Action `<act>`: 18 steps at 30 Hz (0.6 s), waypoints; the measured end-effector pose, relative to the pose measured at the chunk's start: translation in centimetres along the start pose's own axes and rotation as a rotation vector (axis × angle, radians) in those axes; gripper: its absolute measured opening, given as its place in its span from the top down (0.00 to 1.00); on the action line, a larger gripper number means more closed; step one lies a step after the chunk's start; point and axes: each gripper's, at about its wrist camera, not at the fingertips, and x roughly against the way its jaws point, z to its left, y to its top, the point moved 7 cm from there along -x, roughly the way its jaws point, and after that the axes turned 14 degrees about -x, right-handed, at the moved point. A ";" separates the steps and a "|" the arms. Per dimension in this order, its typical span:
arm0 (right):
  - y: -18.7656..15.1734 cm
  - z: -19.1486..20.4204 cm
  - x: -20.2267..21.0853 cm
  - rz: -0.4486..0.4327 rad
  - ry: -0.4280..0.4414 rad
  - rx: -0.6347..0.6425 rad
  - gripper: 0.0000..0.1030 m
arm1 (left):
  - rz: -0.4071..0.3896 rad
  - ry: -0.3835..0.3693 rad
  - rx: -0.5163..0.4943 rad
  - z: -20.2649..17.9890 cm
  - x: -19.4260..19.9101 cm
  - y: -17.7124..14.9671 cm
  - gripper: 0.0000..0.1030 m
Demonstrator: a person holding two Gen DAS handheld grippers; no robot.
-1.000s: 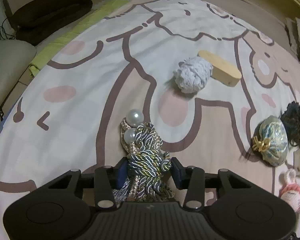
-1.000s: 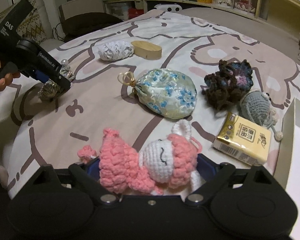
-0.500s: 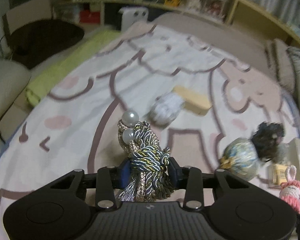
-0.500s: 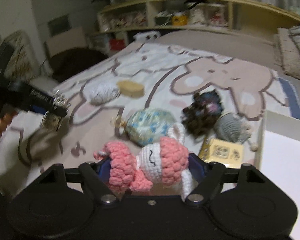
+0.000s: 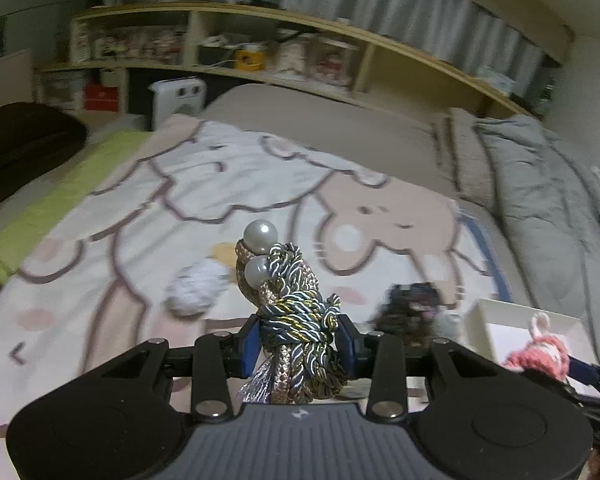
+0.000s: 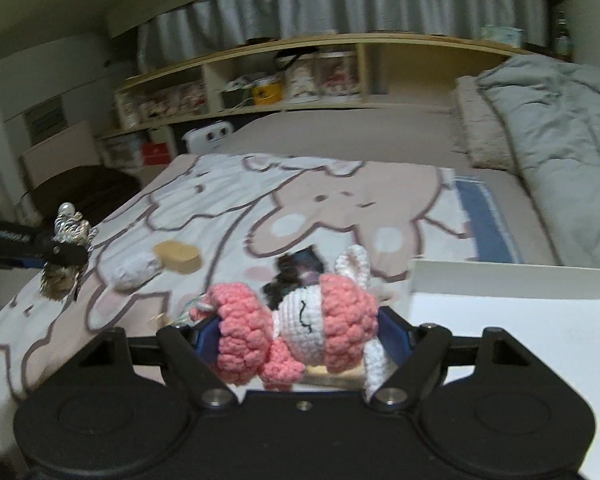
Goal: Organize objects
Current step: 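Carry the rope with the left tool while the right tool carries the bunny into the white box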
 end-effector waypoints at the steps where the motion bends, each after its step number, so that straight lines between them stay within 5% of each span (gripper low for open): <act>1: 0.3 -0.5 0.2 -0.010 -0.013 -0.001 0.23 | -0.006 -0.017 -0.007 -0.9 -0.2 0.3 0.61; 18: 4.9 -13.5 1.4 -0.059 -0.217 -0.089 0.23 | -0.038 -0.254 -0.184 -18.3 -6.3 3.7 0.61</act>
